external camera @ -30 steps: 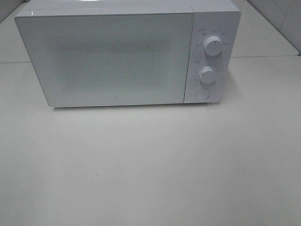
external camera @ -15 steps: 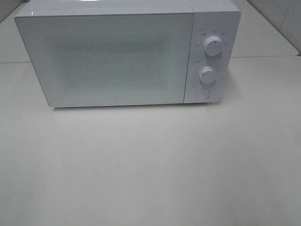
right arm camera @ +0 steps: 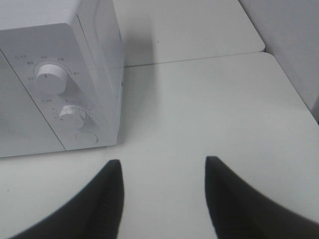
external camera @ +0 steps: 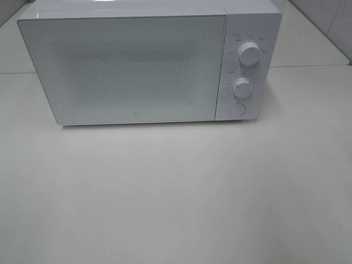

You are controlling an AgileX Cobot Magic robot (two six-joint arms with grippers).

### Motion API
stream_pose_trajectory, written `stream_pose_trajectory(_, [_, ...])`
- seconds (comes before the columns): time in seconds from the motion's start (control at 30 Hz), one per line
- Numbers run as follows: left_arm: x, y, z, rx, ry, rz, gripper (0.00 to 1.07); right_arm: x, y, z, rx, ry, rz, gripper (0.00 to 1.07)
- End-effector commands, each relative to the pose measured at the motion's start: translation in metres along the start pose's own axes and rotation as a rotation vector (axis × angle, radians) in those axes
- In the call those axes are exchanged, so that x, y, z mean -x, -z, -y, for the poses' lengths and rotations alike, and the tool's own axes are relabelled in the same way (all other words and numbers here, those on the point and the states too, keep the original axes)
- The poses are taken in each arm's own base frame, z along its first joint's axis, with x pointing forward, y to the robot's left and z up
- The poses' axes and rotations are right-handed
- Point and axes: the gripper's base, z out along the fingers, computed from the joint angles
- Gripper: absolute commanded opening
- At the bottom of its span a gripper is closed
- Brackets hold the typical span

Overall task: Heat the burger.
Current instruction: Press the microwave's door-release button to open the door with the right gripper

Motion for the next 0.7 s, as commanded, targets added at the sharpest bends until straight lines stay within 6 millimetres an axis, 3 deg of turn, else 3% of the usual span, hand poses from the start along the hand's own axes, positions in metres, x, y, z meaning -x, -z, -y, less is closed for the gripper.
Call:
stream_pose_trajectory(0.03, [0.000,-0.001,0.000,0.000,0.007,-0.006,1.00,-0.003,-0.013,-0.001,0.008,-0.030,0.041,0.31])
stream_pose_trajectory(0.07, [0.000,-0.001,0.000,0.000,0.007,-0.006,1.00,-0.003,-0.013,-0.001,0.008,-0.030,0.041,0.31])
stream_pose_trajectory(0.1, [0.000,-0.001,0.000,0.000,0.007,-0.006,1.00,-0.008,-0.020,-0.001,0.016,-0.057,0.052,0.21])
stream_pose_trajectory(0.17, [0.000,-0.001,0.000,0.000,0.007,-0.006,1.00,-0.011,-0.023,-0.002,0.022,-0.076,0.058,0.15])
stream_pose_trajectory(0.23, [0.000,-0.001,0.000,0.000,0.007,-0.006,1.00,-0.023,-0.033,-0.003,0.043,-0.158,0.088,0.00])
stream_pose_trajectory(0.47, [0.000,-0.001,0.000,0.000,0.007,-0.006,1.00,-0.041,-0.046,-0.005,0.084,-0.315,0.131,0.00])
stream_pose_trajectory(0.53, [0.000,-0.001,0.000,0.000,0.007,-0.006,1.00,-0.051,-0.051,-0.006,0.112,-0.499,0.138,0.00])
stream_pose_trajectory(0.63, [0.000,-0.001,0.000,0.000,0.007,-0.006,1.00,-0.054,-0.053,-0.006,0.124,-0.554,0.145,0.00])
stream_pose_trajectory(0.7, [0.000,-0.001,0.000,0.000,0.007,-0.006,1.00,-0.069,-0.060,-0.008,0.159,-0.797,0.125,0.00])
